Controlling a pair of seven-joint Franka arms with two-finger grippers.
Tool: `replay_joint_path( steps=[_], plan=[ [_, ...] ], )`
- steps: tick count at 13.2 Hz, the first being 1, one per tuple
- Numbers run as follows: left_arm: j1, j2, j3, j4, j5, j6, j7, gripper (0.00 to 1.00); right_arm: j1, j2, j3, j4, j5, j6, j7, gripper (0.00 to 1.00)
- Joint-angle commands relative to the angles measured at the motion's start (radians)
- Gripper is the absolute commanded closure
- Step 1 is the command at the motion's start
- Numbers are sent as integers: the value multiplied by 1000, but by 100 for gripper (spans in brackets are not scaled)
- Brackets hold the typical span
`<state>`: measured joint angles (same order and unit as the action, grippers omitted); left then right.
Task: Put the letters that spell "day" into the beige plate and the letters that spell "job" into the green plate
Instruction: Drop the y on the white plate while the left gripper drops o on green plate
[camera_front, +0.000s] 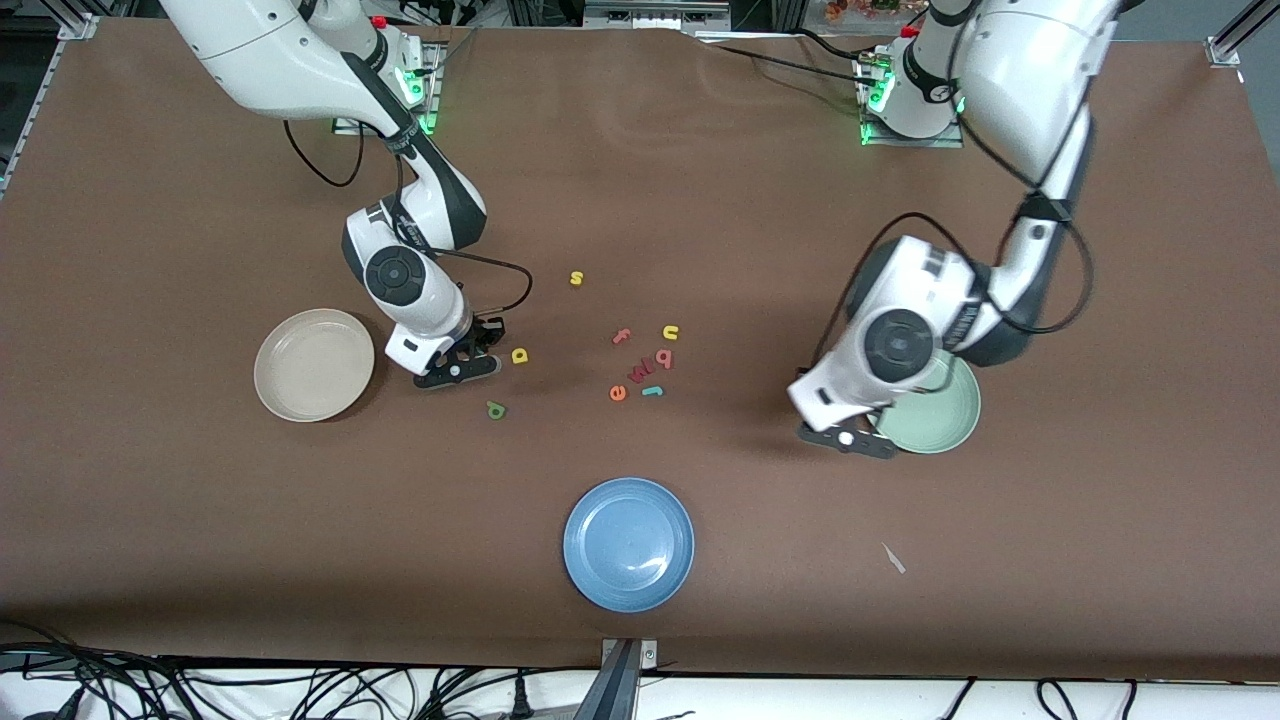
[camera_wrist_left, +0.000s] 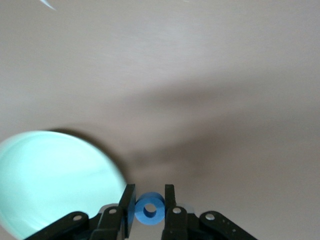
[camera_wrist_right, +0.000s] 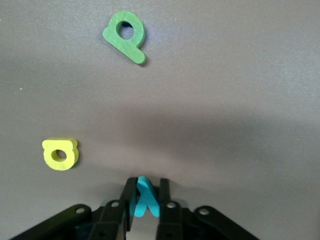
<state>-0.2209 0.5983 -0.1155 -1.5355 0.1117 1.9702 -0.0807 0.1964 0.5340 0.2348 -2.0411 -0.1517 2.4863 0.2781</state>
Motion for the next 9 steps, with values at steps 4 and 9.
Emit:
replay_joint_path(
  steps=[4,9],
  plan=[
    [169,-2,-12,-32,0,-50,456,96,-12,-14,1,131,-6,-209,15,81],
    [166,84,-10,-38,3,-19,484,94,-20,-98,-121,133,-3,-293,-117,87]
  ],
)
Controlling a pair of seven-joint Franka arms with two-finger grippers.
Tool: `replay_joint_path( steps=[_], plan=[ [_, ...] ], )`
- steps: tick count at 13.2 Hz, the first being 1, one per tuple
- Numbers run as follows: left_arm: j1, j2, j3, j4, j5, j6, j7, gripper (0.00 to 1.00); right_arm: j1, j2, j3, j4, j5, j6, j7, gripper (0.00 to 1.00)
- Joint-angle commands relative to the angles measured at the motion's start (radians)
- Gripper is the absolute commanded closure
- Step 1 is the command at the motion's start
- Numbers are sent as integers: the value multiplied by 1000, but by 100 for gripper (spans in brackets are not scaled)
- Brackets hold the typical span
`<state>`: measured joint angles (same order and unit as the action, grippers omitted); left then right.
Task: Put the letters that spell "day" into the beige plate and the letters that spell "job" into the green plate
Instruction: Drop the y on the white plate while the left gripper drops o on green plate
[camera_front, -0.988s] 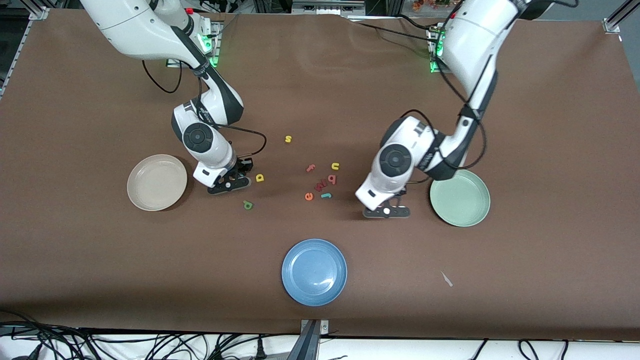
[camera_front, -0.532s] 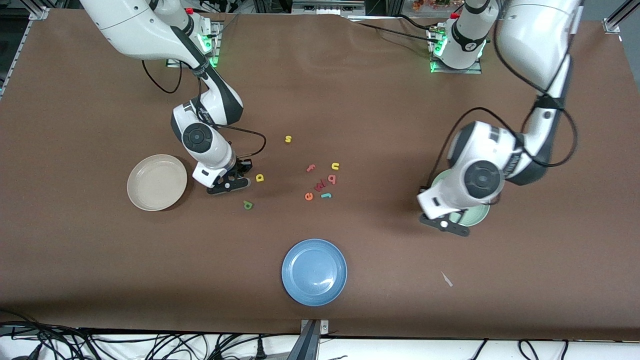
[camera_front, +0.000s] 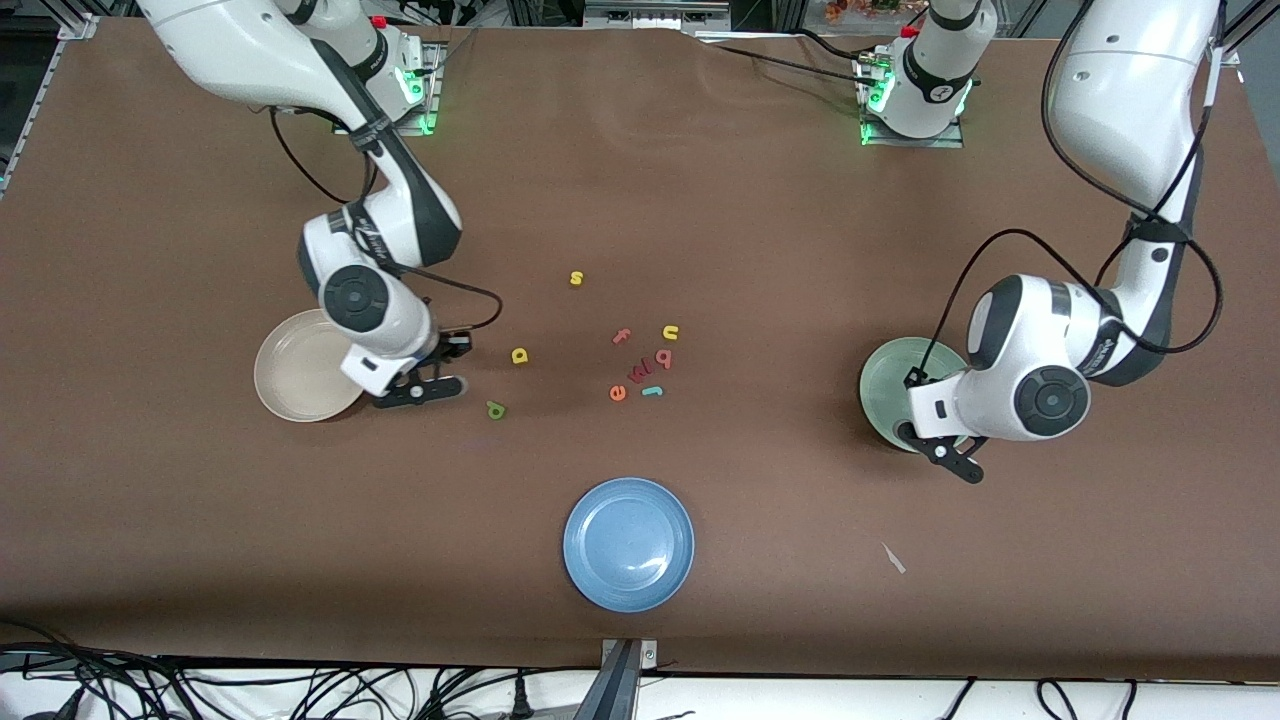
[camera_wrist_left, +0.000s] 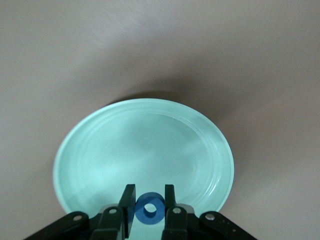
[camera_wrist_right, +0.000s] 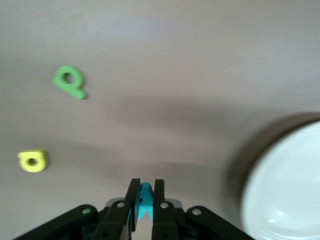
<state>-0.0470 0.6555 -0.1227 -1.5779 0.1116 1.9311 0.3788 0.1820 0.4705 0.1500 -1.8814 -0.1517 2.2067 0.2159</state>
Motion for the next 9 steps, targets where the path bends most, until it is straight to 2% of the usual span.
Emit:
replay_joint_path(
  steps=[1,4,5,6,9],
  plan=[
    [-11,36,-5,-10,2,44,23,94,-6,-42,-58,-28,-3,-16,-84,88],
    [-7,35,-5,-95,8,170,11,85,-9,-43,-131,-31,0,-15,-193,88],
    [-8,33,-5,-96,7,170,11,70,-9,-41,-153,-31,9,-15,-229,88],
    [-8,32,-5,-96,7,170,11,1,-9,-35,-176,-31,12,-12,-266,88],
    [-22,9,-6,-96,8,155,12,0,-80,5,-193,-30,40,-2,-348,86]
  ],
)
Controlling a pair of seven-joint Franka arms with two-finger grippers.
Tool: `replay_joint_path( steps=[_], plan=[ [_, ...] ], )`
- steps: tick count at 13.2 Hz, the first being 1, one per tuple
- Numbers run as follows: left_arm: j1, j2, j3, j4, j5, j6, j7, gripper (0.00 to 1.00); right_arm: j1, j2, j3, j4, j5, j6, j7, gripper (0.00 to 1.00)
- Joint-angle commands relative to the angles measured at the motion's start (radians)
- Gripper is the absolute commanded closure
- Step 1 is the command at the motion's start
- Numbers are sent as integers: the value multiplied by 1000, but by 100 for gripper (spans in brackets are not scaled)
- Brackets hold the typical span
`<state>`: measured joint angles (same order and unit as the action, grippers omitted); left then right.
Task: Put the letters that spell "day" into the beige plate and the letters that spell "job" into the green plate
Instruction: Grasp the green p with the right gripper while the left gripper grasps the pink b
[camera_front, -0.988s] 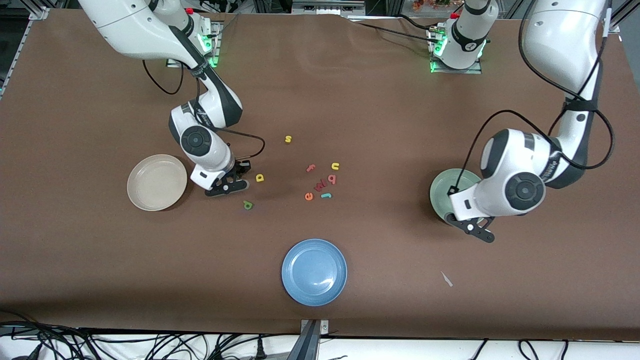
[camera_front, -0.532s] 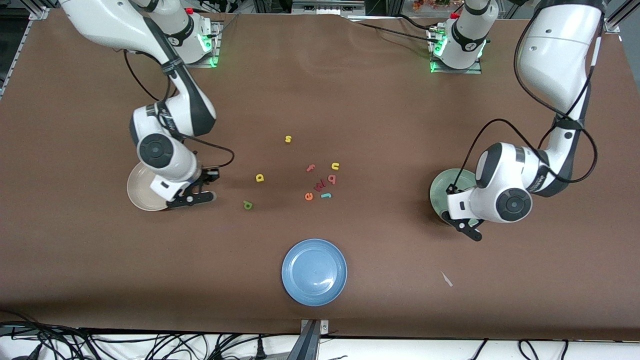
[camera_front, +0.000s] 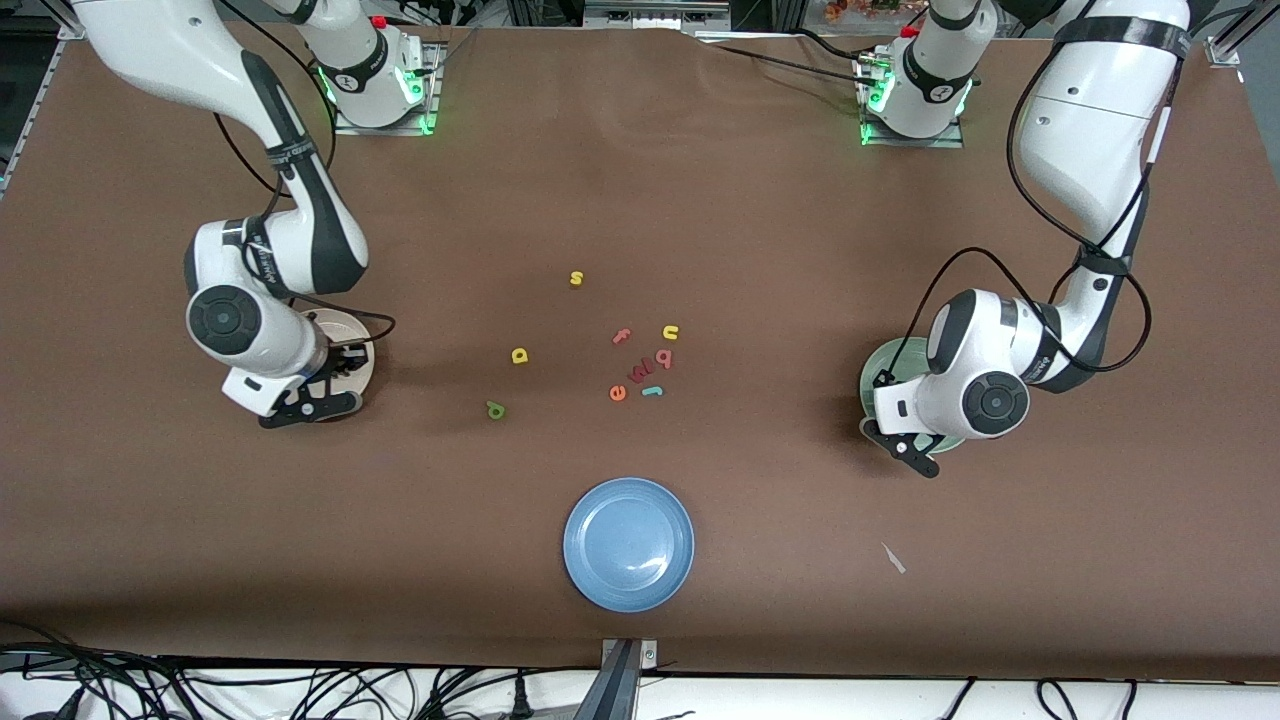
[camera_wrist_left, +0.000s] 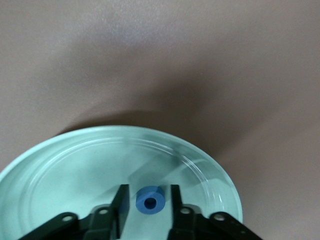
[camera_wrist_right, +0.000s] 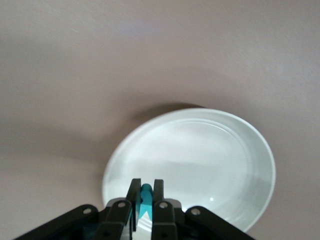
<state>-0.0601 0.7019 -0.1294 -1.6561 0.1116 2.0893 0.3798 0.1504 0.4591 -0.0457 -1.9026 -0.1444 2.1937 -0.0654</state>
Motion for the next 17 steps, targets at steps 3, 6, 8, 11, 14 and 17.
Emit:
replay_joint_path(
  steps=[3,6,8,11,14,17],
  plan=[
    [-12,-85,-38,-7,4,-45,2,0,-68,42,3,0,65,17,-90,0],
    [-14,-96,-94,15,0,-45,-129,0,-58,35,13,19,98,5,-74,0],
    [-15,-96,-146,18,2,-45,-288,0,-51,35,29,43,143,-2,-74,0],
    [-53,-90,-194,33,2,-37,-456,0,-26,39,44,72,204,-3,-10,0],
    [-138,-85,-199,41,2,-29,-622,0,46,46,44,100,203,-3,138,0],
    [-217,-71,-199,41,2,76,-751,0,107,91,44,160,204,-2,356,0]
  ],
)
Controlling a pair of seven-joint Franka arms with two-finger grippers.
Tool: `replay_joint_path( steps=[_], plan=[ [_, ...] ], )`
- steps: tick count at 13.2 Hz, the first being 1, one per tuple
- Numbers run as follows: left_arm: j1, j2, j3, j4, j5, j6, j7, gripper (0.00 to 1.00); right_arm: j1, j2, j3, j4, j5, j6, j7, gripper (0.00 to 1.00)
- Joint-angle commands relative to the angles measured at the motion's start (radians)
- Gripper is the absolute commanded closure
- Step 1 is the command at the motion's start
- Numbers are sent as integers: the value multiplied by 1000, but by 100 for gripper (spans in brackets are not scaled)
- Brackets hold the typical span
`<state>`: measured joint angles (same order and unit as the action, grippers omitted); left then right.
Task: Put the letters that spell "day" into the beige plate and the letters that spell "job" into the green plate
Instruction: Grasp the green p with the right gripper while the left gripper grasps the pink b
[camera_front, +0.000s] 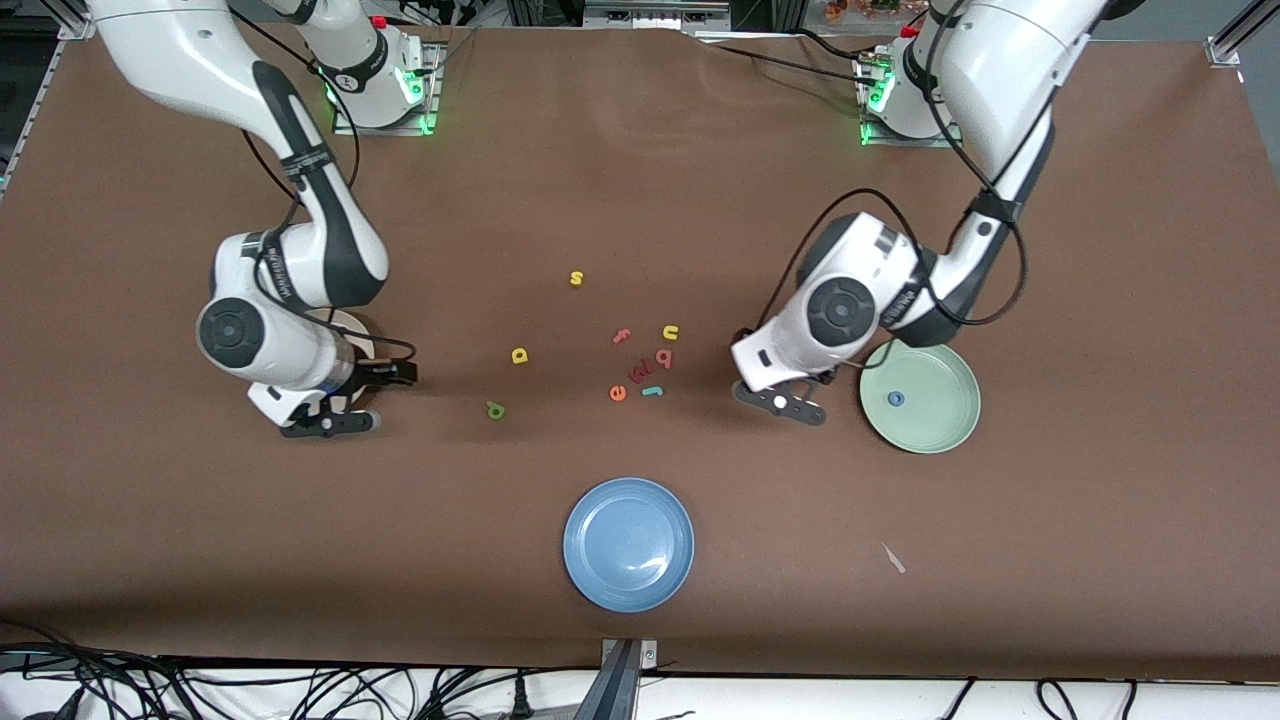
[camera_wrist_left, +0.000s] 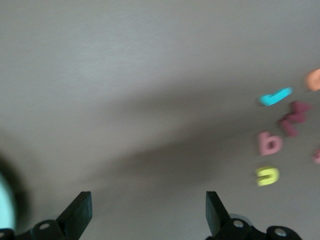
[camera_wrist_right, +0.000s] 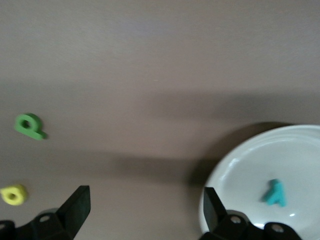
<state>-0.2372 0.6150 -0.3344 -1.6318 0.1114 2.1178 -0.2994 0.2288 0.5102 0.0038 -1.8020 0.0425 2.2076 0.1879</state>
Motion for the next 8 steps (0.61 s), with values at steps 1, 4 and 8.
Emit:
replay_joint_path(
  steps=[1,4,8],
  plan=[
    [-72,32,8,16,5,79,-117,1,47,59,-5,85,17,-16,149,0],
    [-122,72,9,16,16,149,-176,21,81,91,-5,107,19,0,269,0],
    [-187,95,11,16,14,218,-179,37,87,145,34,139,19,62,396,0]
  ],
)
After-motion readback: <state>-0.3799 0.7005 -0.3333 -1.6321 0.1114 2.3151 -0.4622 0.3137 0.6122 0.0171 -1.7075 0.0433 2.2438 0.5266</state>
